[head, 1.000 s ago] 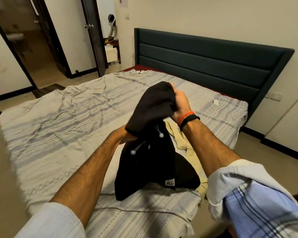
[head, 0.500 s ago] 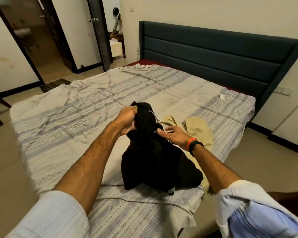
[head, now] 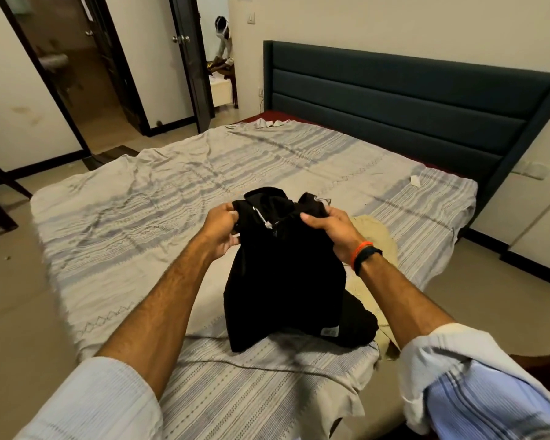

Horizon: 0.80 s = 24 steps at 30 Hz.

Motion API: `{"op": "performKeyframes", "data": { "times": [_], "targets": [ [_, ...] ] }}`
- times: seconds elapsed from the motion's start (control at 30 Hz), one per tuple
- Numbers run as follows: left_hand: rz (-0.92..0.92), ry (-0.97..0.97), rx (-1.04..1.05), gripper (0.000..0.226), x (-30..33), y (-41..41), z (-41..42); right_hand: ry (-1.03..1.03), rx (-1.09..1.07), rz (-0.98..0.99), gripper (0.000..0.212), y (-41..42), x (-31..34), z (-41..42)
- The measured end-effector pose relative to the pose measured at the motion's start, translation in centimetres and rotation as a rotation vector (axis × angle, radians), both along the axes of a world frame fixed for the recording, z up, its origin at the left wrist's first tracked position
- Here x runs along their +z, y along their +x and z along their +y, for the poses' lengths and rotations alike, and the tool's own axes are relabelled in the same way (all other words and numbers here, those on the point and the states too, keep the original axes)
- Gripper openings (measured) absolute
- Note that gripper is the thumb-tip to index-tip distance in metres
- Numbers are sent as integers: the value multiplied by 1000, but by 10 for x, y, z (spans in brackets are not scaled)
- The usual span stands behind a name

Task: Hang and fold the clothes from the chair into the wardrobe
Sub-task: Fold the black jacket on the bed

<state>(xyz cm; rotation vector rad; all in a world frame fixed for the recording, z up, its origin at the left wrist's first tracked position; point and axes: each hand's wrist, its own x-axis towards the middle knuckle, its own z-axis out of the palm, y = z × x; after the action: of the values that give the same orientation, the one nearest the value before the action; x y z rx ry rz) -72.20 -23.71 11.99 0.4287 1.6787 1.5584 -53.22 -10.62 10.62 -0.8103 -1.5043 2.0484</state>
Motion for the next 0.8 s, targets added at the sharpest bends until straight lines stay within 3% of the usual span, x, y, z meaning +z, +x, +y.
{"op": "performKeyframes", "data": {
  "times": [0.07, 0.2, 0.3, 0.37, 0.43, 0.53, 0.6, 0.73, 0.8],
  "targets": [
    [-51, 52, -50, 50, -5, 0, -4, 24, 23, 85, 17, 0, 26, -1],
    [201, 71, -298, 37, -4, 19, -8, 106, 58, 205, 17, 0, 79, -1],
    [234, 76, -513, 42, 7, 32, -7, 199, 1, 245, 18, -1, 104, 9],
    [419, 1, -421, 34, 10, 29, 5, 285, -61, 224, 15, 1, 112, 16],
    [623, -122, -163, 26, 14, 22, 19, 388, -129, 136, 15, 5, 109, 26],
    [712, -202, 26, 24, 27, 16, 26, 508, -198, -37, 26, 11, 93, 38],
    [672, -147, 34, 28, 35, 11, 30, 610, -165, -149, 36, 16, 86, 42],
    [224, 44, 45, 16, 40, 8, 27, 819, 150, -526, 63, 30, 77, 42],
    [148, 38, -59, 33, 38, 4, 17, 873, 176, -702, 67, 32, 63, 45]
  ]
}}
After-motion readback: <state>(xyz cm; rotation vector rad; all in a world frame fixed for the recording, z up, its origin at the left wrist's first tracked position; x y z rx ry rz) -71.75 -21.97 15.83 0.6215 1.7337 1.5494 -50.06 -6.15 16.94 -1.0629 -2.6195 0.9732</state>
